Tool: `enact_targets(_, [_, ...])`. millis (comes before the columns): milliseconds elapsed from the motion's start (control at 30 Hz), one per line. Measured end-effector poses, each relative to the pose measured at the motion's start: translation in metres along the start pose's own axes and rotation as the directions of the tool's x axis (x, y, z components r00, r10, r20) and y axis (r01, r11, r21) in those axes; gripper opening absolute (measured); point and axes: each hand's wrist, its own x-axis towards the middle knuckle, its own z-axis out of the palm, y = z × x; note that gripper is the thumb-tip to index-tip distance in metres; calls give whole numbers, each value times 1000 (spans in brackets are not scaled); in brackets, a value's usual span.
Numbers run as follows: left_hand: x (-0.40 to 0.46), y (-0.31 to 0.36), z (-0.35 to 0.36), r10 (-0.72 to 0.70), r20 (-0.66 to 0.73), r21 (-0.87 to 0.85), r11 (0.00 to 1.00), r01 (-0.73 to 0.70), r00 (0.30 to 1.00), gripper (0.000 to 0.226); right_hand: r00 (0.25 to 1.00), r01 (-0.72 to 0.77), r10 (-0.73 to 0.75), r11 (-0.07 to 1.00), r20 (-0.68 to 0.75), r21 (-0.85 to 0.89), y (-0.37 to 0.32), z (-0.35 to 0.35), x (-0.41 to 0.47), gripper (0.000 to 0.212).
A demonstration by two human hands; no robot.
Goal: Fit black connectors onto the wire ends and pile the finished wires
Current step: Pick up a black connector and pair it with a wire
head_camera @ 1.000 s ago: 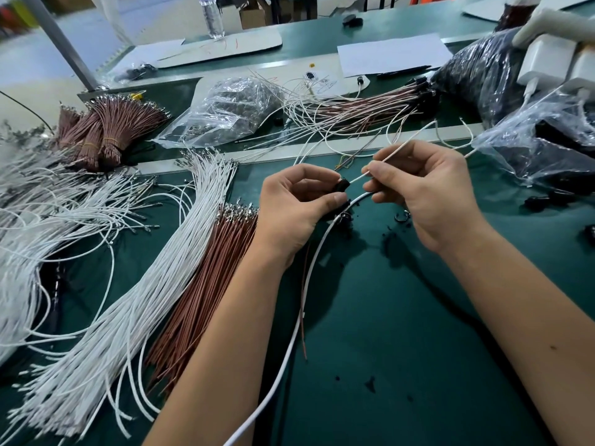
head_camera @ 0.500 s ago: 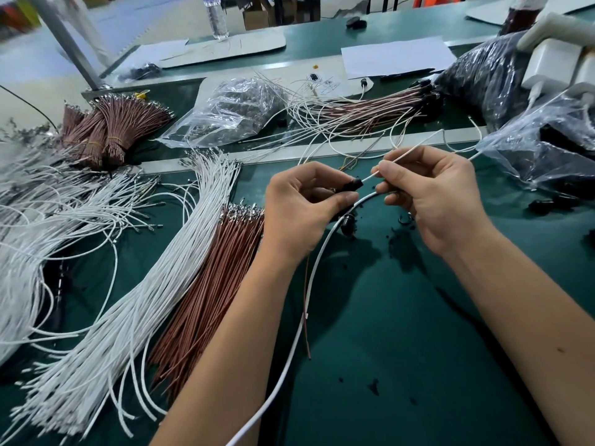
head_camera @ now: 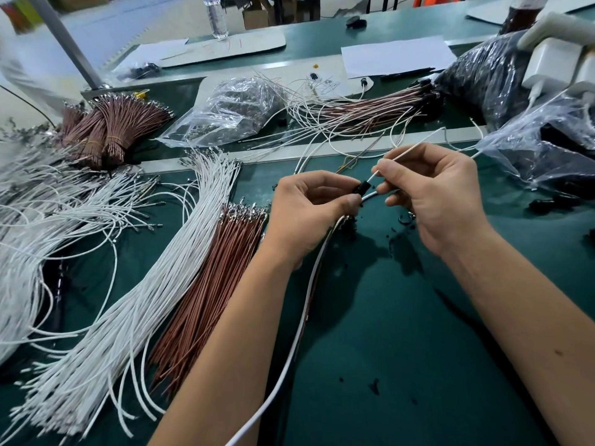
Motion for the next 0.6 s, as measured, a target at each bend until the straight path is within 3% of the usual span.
enact_targets(333, [0, 9, -4, -215, 110, -314, 919, 239, 970, 18, 1000, 16, -16, 1000, -12, -18, -2, -2, 1, 8])
enact_targets(600, [-2, 10, -5, -255, 79, -295, 917, 267, 964, 11, 998, -7, 6, 1000, 59, 12, -5, -1, 1, 8])
